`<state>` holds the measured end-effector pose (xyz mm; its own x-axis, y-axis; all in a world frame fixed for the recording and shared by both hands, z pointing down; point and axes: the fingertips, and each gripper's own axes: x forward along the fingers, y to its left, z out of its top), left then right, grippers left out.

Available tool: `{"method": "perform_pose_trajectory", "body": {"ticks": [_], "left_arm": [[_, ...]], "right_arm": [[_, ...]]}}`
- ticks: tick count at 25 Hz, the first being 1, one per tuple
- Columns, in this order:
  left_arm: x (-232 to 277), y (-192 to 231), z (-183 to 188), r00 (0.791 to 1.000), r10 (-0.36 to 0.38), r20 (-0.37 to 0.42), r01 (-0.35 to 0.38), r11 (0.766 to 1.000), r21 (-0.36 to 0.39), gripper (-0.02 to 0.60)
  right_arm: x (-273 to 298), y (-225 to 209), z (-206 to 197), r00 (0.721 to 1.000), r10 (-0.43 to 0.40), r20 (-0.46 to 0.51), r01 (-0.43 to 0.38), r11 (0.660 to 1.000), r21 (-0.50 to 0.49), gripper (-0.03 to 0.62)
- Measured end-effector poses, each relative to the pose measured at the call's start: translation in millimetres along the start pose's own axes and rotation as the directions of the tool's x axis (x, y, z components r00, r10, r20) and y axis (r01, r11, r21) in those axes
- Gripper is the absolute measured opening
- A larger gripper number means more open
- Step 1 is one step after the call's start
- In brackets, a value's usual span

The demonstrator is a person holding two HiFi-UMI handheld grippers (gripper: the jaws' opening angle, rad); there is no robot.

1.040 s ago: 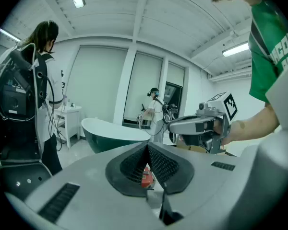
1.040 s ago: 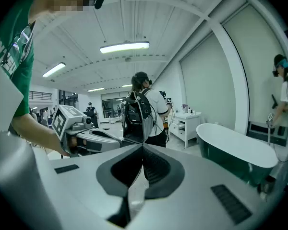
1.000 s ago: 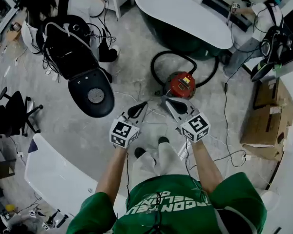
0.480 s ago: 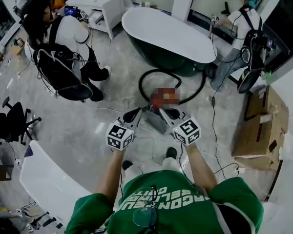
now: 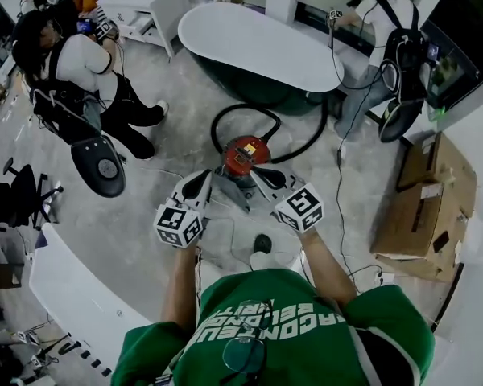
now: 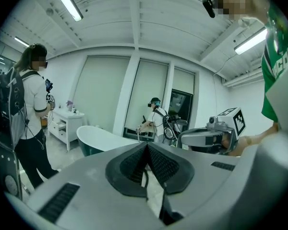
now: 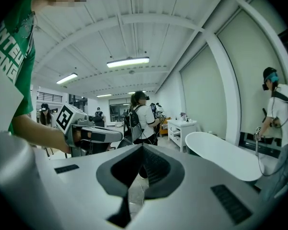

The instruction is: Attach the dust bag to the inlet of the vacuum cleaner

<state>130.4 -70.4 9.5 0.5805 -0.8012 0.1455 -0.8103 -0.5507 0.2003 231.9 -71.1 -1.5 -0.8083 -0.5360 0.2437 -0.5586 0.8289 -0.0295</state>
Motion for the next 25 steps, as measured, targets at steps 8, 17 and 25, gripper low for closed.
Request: {"method": "perform_pose_trajectory", "body": {"ticks": [8,17,25], "left_arm": [[40,-35,10,1.0,0.001,-0.002,-0.001,1.0,0.002,0.003],[56,-28,24,0.999,-0.037,0.01,0.037,0.999,-0.001,0.003],[43,-19,23,0.998,-0.046,0.033,0.047,0.999,-0.025,0.003]], "right_arm": [[-38,-40,-4,1.0,-0.024,0.016,0.023,0.998,0.066,0.008],[-36,-51,6,0.997,-0.07,0.019,0.069,0.995,0.065,0.008],[-27,-38,-2,0.997,-0.081,-0.001,0.081,0.995,0.056,0.008]]}}
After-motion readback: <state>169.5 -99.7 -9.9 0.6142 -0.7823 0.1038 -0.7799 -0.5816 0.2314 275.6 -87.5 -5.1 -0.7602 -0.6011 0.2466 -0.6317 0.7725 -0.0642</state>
